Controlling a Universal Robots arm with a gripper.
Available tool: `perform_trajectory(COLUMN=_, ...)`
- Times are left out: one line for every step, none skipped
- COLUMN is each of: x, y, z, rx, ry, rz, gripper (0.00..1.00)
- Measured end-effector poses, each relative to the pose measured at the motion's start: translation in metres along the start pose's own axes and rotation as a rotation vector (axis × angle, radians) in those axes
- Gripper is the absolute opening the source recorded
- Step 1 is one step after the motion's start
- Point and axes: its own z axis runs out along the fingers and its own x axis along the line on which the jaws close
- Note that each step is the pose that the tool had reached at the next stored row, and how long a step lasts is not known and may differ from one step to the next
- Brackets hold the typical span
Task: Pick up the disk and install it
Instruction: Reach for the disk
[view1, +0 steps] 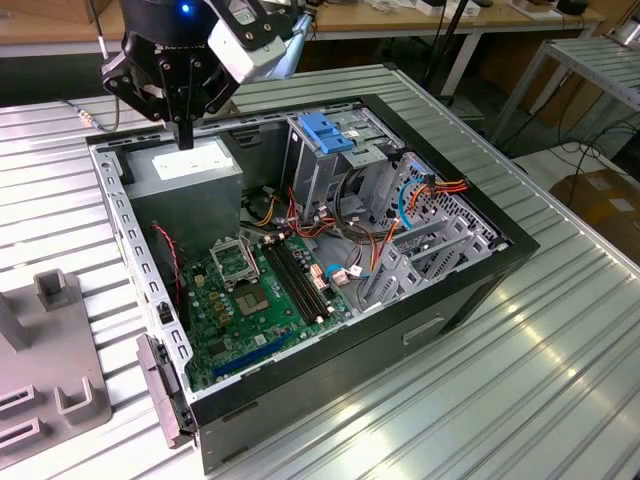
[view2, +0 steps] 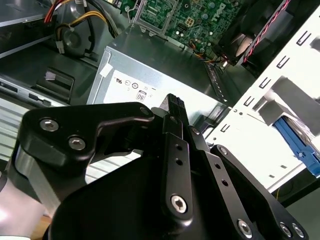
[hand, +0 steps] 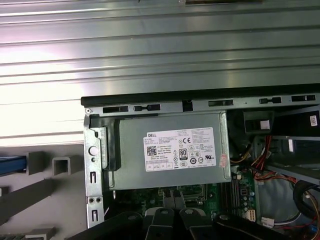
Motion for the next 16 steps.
perform_trajectory(x=0.0005, y=0.0000, z=0.0000, rx=0.0000, ry=0.0000, rz=0.000, gripper=0.10)
perform_trajectory(x=0.0011, y=-0.0001, z=0.0000, rx=0.0000, ry=0.0000, rz=0.000, gripper=0.10)
perform_trajectory(x=0.0015, y=-0.0001, z=-0.0001, rx=0.0000, ry=0.0000, rz=0.000, gripper=0.10)
perform_trajectory(x=0.0018, y=-0.0001, z=-0.0001, rx=0.0000, ry=0.0000, rz=0.000, gripper=0.10)
perform_trajectory(x=0.0022, y=-0.0002, z=-0.0001, rx=0.0000, ry=0.0000, rz=0.000, gripper=0.10)
perform_trajectory(x=0.0026, y=-0.0002, z=-0.0001, rx=0.0000, ry=0.0000, rz=0.000, gripper=0.10)
perform_trajectory(x=0.0034, y=-0.0002, z=-0.0001, rx=0.0000, ry=0.0000, rz=0.000, gripper=0.10)
perform_trajectory(x=0.0039, y=-0.0003, z=-0.0001, rx=0.0000, ry=0.0000, rz=0.000, gripper=0.10)
perform_trajectory(x=0.0043, y=-0.0003, z=-0.0001, rx=0.0000, ry=0.0001, rz=0.000, gripper=0.10)
perform_trajectory(x=0.0050, y=-0.0004, z=-0.0002, rx=0.0001, ry=0.0000, rz=0.000, gripper=0.10)
perform_trajectory(x=0.0061, y=-0.0005, z=-0.0002, rx=0.0000, ry=0.0000, rz=0.000, gripper=0.10)
perform_trajectory(x=0.0070, y=-0.0005, z=-0.0002, rx=0.0001, ry=0.0000, rz=0.000, gripper=0.10)
perform_trajectory(x=0.0077, y=-0.0006, z=-0.0002, rx=0.0000, ry=0.0000, rz=0.000, gripper=0.10)
perform_trajectory(x=0.0081, y=-0.0006, z=-0.0002, rx=0.0000, ry=0.0000, rz=0.000, gripper=0.10)
perform_trajectory(x=0.0087, y=-0.0006, z=-0.0003, rx=0.0000, ry=0.0001, rz=0.000, gripper=0.10)
perform_trajectory(x=0.0091, y=-0.0007, z=-0.0003, rx=0.0001, ry=0.0000, rz=0.000, gripper=0.10)
